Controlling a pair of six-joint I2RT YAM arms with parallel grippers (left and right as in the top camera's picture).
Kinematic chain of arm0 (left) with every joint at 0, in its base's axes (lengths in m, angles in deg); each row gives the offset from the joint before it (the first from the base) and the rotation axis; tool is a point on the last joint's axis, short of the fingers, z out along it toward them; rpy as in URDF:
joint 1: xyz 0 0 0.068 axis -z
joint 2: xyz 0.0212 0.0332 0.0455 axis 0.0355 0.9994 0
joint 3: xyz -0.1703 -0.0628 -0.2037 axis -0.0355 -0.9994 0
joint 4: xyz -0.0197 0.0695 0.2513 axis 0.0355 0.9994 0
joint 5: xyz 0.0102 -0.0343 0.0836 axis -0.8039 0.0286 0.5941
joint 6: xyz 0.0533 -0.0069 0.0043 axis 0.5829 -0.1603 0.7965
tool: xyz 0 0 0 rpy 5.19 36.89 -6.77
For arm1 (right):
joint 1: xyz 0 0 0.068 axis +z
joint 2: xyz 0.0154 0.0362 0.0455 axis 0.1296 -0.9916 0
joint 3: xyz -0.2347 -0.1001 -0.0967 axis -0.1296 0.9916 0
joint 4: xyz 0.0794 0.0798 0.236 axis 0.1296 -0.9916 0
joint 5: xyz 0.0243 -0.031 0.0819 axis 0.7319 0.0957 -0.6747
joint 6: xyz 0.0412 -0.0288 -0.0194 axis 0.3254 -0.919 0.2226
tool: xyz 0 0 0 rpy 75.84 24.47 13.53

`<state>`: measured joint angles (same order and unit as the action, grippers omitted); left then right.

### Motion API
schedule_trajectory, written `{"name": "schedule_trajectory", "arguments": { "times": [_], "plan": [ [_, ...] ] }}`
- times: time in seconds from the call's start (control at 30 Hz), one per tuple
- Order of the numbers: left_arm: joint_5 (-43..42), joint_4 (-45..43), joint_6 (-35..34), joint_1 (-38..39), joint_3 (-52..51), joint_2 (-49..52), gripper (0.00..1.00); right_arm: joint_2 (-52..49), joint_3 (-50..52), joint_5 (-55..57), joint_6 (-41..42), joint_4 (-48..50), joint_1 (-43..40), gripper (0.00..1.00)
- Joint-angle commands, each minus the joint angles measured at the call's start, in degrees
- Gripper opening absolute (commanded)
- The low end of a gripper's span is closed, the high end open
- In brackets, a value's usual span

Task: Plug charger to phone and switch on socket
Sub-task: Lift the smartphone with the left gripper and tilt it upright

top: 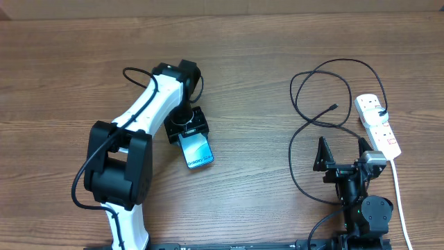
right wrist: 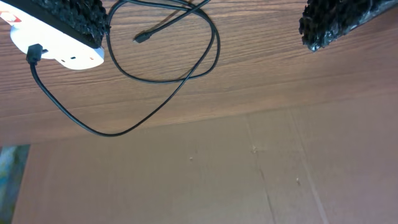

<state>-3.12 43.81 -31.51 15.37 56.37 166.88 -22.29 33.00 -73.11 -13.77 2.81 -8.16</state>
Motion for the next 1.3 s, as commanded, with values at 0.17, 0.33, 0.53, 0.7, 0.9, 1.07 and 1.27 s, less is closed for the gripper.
{"name": "schedule_trajectory", "arguments": {
  "times": [0.17,0.33,0.53,0.7,0.9,1.07,1.27],
  "plan": [
    [-12.8,2.5,7.0,-3.1,3.1,0.5,0.57,0.6,0.6,0.0,-0.2,0.3,-0.1,1.0],
    [-18.6,4.5,11.1,-5.3,3.1,0.5,0.56,0.6,0.6,0.0,-0.2,0.3,-0.1,1.0],
    [-21.9,6.7,14.1,-6.9,3.1,0.5,0.55,0.6,0.6,0.0,-0.2,0.3,-0.1,1.0],
    [-23.5,8.3,14.8,-7.3,3.1,0.5,0.55,0.6,0.6,0.0,-0.2,0.3,-0.1,1.0],
    [-28.0,10.4,16.1,-7.3,3.1,0.5,0.54,0.6,0.6,0.0,-0.3,0.3,-0.1,1.0],
    [-32.0,11.9,16.8,-7.3,3.1,0.5,0.54,0.6,0.6,0.0,-0.2,0.3,-0.1,1.0],
    [-34.9,13.9,17.4,-7.3,3.1,0.5,0.53,0.6,0.6,0.0,-0.2,0.3,-0.1,1.0]
  ]
}}
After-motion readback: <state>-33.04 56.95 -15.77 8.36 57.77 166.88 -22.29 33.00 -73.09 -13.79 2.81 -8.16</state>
